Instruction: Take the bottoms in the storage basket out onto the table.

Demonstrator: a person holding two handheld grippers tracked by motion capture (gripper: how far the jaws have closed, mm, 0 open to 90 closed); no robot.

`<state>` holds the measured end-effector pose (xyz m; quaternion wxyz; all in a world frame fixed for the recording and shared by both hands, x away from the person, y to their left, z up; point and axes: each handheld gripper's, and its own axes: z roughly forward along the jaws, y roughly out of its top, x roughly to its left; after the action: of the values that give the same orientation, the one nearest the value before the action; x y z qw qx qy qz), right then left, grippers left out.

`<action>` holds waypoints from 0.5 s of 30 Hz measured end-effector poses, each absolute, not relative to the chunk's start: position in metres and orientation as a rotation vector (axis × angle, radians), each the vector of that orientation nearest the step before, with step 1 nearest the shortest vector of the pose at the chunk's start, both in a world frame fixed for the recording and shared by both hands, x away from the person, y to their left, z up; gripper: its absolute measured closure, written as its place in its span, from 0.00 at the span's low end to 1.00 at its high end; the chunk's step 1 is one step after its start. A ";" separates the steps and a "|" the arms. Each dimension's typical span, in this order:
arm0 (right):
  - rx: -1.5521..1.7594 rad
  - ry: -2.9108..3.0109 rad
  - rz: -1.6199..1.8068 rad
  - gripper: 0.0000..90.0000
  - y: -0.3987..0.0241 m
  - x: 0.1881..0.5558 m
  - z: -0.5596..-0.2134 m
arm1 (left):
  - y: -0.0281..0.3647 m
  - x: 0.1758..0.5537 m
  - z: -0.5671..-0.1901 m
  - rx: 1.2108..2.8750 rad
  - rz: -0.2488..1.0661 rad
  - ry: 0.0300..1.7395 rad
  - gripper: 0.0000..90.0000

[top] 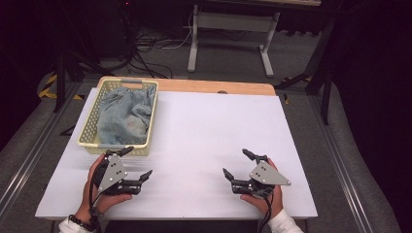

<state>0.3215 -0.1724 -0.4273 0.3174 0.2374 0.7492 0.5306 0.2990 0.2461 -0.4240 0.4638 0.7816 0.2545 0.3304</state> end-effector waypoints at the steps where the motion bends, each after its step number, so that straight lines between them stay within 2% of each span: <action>1: 0.626 1.974 1.397 0.15 -0.172 0.322 -0.428 | 0.247 0.299 -0.423 1.919 0.814 0.627 0.11; 9: 0.643 1.963 1.417 0.15 -0.177 0.323 -0.426 | 0.249 0.300 -0.420 1.917 0.828 0.652 0.12; 15: 0.654 1.973 1.427 0.15 -0.177 0.325 -0.427 | 0.258 0.308 -0.398 1.901 0.868 0.739 0.11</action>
<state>0.3251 -0.1772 -0.4268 0.3052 0.2470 0.7452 0.5390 0.3076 0.2578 -0.3984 0.4462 0.7674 0.2986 0.3506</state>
